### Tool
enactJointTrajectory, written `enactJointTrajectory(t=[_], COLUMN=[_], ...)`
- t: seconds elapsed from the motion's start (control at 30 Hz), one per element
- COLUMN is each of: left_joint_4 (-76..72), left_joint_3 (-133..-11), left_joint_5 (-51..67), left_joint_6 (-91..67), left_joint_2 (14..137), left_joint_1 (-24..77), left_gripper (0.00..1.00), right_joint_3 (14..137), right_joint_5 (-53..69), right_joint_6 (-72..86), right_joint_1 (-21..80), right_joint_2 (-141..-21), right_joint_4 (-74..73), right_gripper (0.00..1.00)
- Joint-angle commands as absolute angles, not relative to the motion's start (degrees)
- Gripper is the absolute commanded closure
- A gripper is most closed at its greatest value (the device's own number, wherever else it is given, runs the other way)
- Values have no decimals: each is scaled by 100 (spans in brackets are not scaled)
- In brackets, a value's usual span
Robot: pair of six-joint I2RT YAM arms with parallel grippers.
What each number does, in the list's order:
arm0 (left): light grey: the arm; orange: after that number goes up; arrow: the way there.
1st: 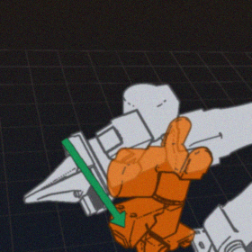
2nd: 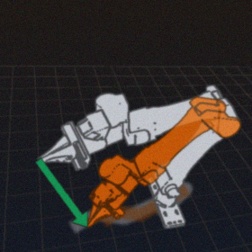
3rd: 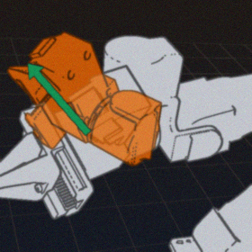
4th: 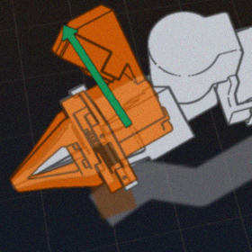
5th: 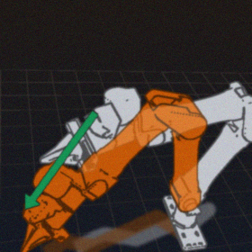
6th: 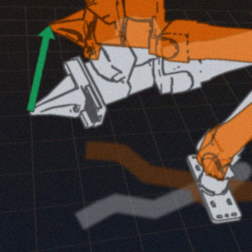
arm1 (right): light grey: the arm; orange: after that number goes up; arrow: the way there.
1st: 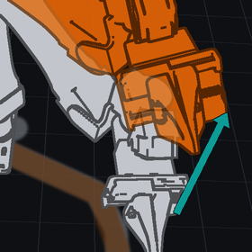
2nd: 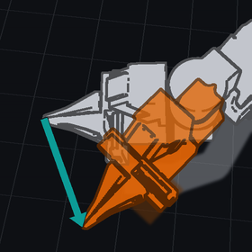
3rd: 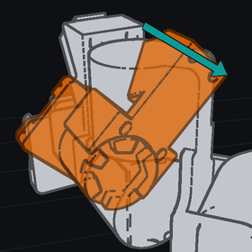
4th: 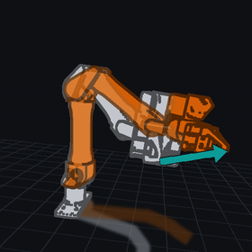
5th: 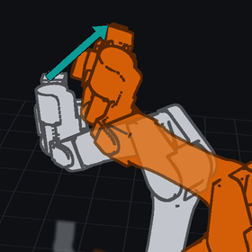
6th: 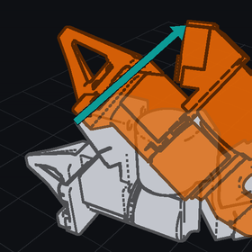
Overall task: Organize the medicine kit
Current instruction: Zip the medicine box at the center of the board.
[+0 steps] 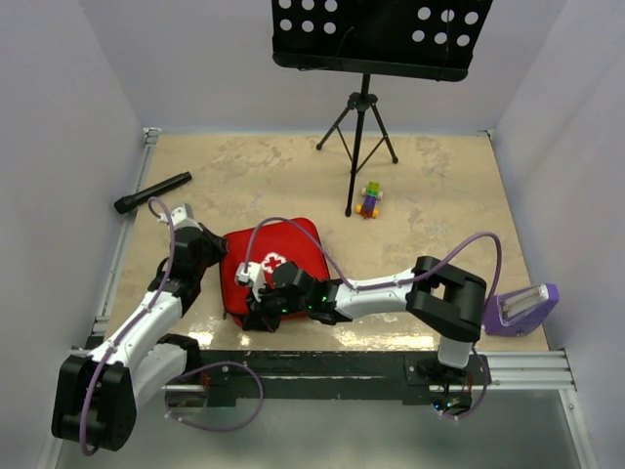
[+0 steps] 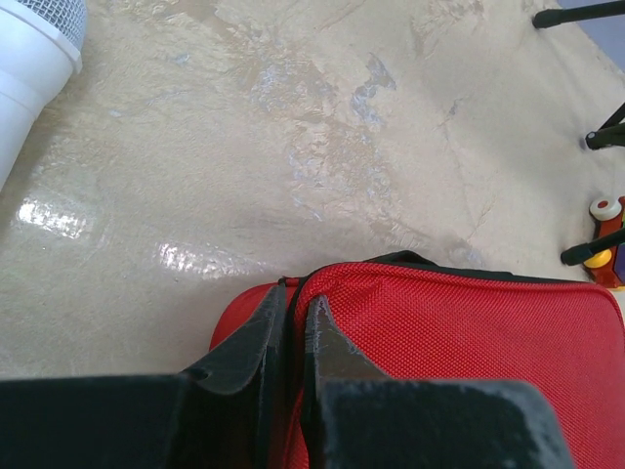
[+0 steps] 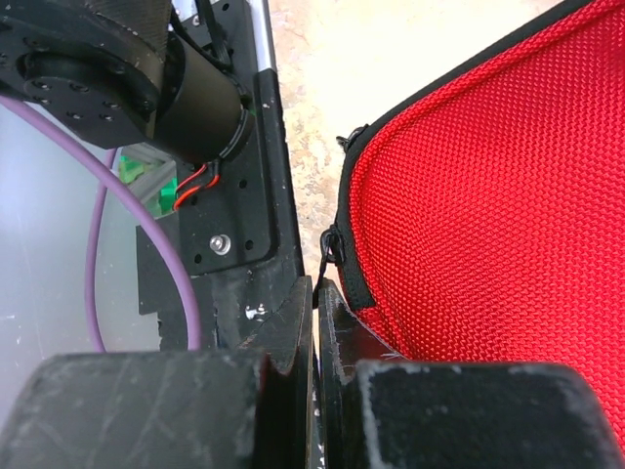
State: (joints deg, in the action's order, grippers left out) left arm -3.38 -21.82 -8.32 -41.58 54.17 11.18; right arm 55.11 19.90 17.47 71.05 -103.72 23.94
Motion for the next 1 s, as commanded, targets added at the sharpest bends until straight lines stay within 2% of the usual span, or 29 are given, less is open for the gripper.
enactJointTrajectory(t=[0.0, 0.13, 0.2, 0.27, 0.33, 0.37, 0.47, 0.57, 0.67, 0.97], left_joint_4=[246, 290, 325, 421, 518, 545, 694, 1036, 1361, 2162], left_joint_3=[-2039, -2468, -2872, -3189, -3435, -3532, -3717, -3806, -3745, -3209], left_joint_5=[-888, -879, -844, -826, -844, -835, -914, -1159, -1231, -27], left_joint_6=[-4395, -4123, -3956, -3824, -3718, -3666, -3499, -3419, -3393, -3577], left_joint_2=[5502, 5747, 5984, 6213, 6354, 6372, 6311, 6083, 5662, 4431], left_joint_1=[1213, 1213, 1213, 1204, 1195, 1178, 1160, 1134, 1116, 1116], left_gripper=[100, 100, 100, 92, 80, 70, 45, 27, 21, 20], right_joint_3=[6064, 5924, 5863, 5766, 5652, 5617, 5459, 5265, 5212, 4650], right_joint_5=[1821, 1328, 1319, 1310, 1283, 1275, 986, 503, 134, -474], right_joint_6=[1775, 1819, 1767, 1732, 1758, 1767, 1836, 1950, 2021, 1951], right_joint_1=[7251, 7137, 7093, 7093, 7093, 7093, 7093, 6865, 6513, 6521], right_joint_2=[-10187, -9950, -9844, -9678, -9458, -9309, -8852, -8535, -8560, -8429], right_joint_4=[3086, 2717, 2567, 2470, 2400, 2339, 2127, 1969, 1619, 1679], right_gripper=[100, 100, 76, 56, 48, 45, 43, 42, 44, 41])
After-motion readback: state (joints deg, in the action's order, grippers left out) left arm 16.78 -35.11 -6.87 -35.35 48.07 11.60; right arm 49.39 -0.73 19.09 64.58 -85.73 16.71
